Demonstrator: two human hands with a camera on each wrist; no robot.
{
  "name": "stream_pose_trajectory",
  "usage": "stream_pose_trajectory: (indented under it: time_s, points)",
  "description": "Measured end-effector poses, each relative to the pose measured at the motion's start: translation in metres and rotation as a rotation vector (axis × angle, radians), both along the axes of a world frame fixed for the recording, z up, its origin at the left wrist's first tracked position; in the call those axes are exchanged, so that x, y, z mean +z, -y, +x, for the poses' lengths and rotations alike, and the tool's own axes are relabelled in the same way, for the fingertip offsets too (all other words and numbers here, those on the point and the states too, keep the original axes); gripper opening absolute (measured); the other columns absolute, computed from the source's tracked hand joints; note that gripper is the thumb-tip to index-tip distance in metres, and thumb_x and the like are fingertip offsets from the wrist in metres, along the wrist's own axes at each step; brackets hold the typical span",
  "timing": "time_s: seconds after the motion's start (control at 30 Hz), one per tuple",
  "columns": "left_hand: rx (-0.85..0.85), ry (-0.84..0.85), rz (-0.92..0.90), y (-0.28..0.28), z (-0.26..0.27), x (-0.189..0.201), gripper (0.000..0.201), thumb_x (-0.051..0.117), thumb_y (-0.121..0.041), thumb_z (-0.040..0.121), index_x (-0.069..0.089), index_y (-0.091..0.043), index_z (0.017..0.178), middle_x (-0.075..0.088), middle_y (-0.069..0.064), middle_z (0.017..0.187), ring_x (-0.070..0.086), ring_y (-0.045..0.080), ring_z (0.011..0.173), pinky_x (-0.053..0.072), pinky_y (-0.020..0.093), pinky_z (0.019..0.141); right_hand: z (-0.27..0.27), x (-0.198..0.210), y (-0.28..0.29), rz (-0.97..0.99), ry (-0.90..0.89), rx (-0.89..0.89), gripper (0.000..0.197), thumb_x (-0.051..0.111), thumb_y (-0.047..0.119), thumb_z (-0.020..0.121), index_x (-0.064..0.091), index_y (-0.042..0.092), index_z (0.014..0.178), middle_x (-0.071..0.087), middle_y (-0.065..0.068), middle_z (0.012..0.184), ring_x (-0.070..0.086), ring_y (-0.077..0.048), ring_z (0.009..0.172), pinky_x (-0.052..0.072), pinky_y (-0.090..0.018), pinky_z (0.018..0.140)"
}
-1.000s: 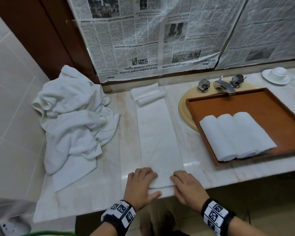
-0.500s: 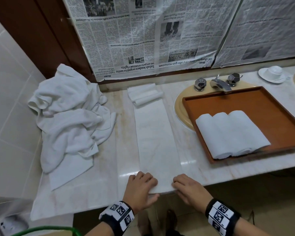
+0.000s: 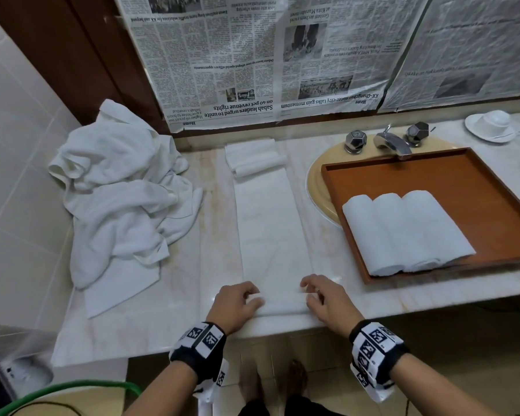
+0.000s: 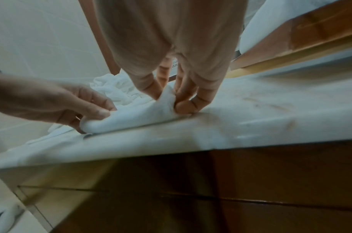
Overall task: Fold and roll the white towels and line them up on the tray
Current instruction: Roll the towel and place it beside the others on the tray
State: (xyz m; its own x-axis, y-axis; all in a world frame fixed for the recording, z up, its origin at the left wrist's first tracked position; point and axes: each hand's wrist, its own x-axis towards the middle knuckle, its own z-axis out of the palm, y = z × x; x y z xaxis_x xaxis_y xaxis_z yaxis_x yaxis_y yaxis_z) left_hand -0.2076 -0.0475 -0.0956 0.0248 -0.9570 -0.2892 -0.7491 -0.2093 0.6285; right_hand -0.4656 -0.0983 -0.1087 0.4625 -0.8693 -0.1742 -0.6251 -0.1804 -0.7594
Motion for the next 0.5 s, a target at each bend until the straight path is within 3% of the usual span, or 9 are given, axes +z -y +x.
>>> stream_pose_trajectory:
  time_s: [0.07,0.17,0.27,0.33,0.4,0.5]
  points:
    - [0.077,-0.059,-0.014,-0.002,-0.003,-0.002,0.012,0.068,-0.037,0.088,0.064,-0.028,0.095,0.065,-0.01,0.086,0.058,0.008,0.08,0.042,0.024,0.071,0.0,-0.006,-0.002,-0.129,-0.059,0.09,0.017,0.057,0.011,0.091,0.064,0.016,0.106,0.053,0.002,0.103,0.056,-0.013,0.082,0.048,-0.025,0.078]
    - [0.048,-0.026,-0.091,-0.008,-0.011,-0.007,0.008,0.062,-0.026,0.093,0.061,-0.025,0.101,0.057,-0.006,0.101,0.054,0.009,0.083,0.037,0.025,0.071,-0.001,-0.013,-0.006,-0.302,-0.19,0.221,0.014,0.056,0.015,0.091,0.063,0.014,0.103,0.054,-0.001,0.107,0.057,-0.019,0.088,0.054,-0.035,0.067]
    - [-0.018,0.112,-0.171,-0.017,-0.016,-0.013,0.015,0.057,-0.017,0.092,0.064,-0.024,0.104,0.046,-0.004,0.113,0.051,0.015,0.08,0.041,0.026,0.065,-0.003,-0.007,-0.009,-0.425,-0.28,0.316,0.025,0.059,0.035,0.081,0.061,0.021,0.102,0.057,0.005,0.105,0.054,-0.013,0.088,0.053,-0.026,0.06]
    - [-0.076,0.253,-0.218,-0.022,-0.016,-0.017,0.022,0.064,-0.016,0.081,0.064,-0.029,0.099,0.05,-0.007,0.111,0.053,0.02,0.083,0.046,0.032,0.056,-0.002,-0.001,-0.009,-0.478,-0.33,0.343,0.035,0.071,0.031,0.066,0.063,0.021,0.098,0.058,0.005,0.101,0.056,-0.014,0.086,0.052,-0.025,0.06]
    - [-0.132,0.351,-0.279,-0.025,-0.018,-0.017,0.026,0.068,-0.021,0.07,0.066,-0.031,0.093,0.054,-0.009,0.104,0.056,0.022,0.081,0.043,0.03,0.05,0.002,0.0,-0.006,-0.513,-0.33,0.336,0.033,0.075,0.02,0.058,0.065,0.018,0.089,0.059,0.003,0.094,0.057,-0.017,0.083,0.051,-0.027,0.059]
    - [-0.162,0.38,-0.263,-0.029,-0.019,-0.013,0.03,0.059,-0.052,0.073,0.063,-0.035,0.097,0.057,-0.015,0.103,0.057,0.017,0.086,0.045,0.029,0.054,0.007,-0.002,0.001,-0.489,-0.32,0.31,0.021,0.057,0.026,0.067,0.067,0.016,0.083,0.061,0.003,0.089,0.057,-0.019,0.085,0.05,-0.032,0.063]
